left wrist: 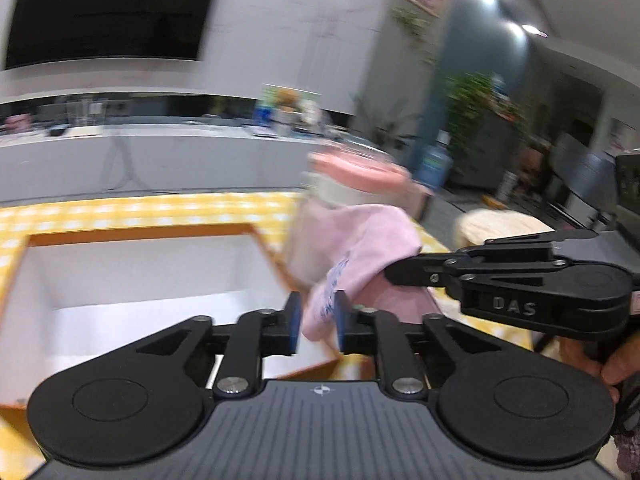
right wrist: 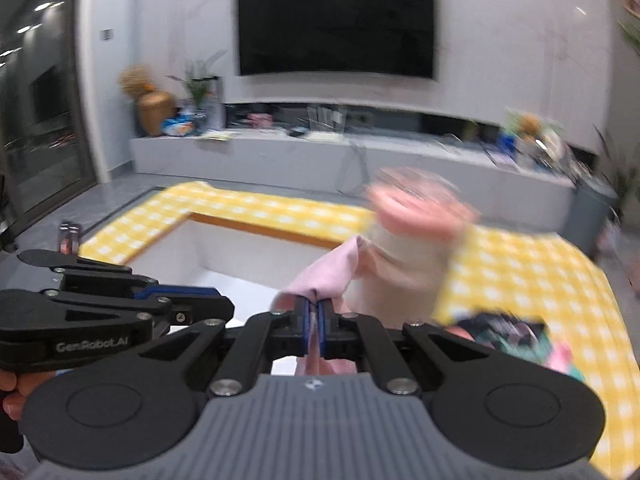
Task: Organize soft objects
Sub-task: 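Carry the brown fabric and pink cloth over the open box with both grippers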
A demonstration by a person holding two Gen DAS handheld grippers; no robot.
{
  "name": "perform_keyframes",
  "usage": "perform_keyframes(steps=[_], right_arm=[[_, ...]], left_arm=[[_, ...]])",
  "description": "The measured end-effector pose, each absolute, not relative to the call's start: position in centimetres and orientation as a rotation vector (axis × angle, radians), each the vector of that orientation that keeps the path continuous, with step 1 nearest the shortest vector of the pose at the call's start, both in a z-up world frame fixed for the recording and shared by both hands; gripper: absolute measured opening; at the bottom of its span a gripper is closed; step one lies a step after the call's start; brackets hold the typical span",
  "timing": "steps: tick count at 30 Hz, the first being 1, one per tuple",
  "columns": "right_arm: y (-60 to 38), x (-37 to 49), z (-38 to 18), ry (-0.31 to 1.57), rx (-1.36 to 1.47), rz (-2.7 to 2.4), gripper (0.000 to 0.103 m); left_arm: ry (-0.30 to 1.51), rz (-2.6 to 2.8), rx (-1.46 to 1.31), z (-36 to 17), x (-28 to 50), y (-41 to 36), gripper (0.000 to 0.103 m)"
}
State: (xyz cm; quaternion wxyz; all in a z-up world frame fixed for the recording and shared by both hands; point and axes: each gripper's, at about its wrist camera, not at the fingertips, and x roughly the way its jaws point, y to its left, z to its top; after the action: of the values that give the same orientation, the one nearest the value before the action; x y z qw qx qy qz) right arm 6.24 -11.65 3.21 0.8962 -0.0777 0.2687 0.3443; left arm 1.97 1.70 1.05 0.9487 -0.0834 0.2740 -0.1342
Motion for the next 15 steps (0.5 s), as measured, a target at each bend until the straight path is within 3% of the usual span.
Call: perform_keyframes(steps=[3,5,10,15], right_arm=[[-14.9,6.2,2.3,0.595,-0.147,0.621,0.001],[-17.0,6.4,1.3,0.621,-0.143,0.56,0.001],[-21.1,7.8,-2.3,0.715,-0.119,0.423,0.002],[-23.5,9.1,-6.6,0.795,-0.113,0.376,0.001]], left_arm=[[0.583,-0.362,-0.172,-0.2,3.1,-0.5,0.046],[0.627,-0.413,-0.196,-1.4,4.2,-2.1,0.066],[0.775,-0.423,-0.199,-6.5,7.8,-5.7,0.077],[0.918,-0.312,-0.19,-11.5,11.2,-7.0,0.077]])
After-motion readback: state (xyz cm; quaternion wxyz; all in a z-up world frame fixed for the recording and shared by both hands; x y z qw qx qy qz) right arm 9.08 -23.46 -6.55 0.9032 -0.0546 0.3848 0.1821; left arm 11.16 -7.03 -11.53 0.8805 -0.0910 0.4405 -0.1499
